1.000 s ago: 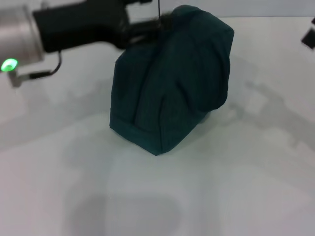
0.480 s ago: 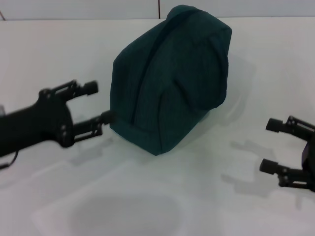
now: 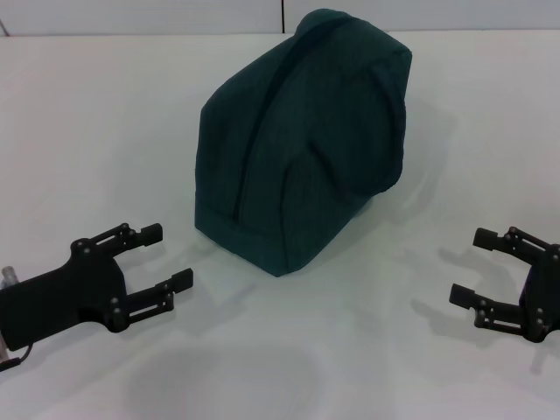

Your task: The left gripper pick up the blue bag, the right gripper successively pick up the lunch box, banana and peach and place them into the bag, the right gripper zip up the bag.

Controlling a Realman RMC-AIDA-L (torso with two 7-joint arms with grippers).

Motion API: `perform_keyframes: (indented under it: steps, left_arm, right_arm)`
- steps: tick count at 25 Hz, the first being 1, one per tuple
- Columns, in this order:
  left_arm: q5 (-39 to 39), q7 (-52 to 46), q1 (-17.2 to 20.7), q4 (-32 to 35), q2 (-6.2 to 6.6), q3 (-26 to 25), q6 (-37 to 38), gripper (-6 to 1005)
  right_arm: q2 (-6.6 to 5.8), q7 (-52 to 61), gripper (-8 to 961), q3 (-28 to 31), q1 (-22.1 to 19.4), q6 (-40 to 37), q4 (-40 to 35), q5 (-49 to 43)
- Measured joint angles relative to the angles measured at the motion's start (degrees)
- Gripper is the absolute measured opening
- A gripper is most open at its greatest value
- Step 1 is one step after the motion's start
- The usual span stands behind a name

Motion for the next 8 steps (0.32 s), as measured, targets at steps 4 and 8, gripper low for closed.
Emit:
perform_keyframes:
  steps: [4,8]
  left_arm:
    - [-0.12,0.05,0.13,0.07,0.01,-0.06,0.37,768]
    - [-0.27,-0.33,-0.01,0.17,0.04,-0.12,2.01,768]
  right_arm:
    - [0.02,-0.41,874,-0.01,0.13,-0.24,-0.02,0.12]
    - [0.2,-0.56,874,-0.27,0.23,-0.16,-0.02,0.12]
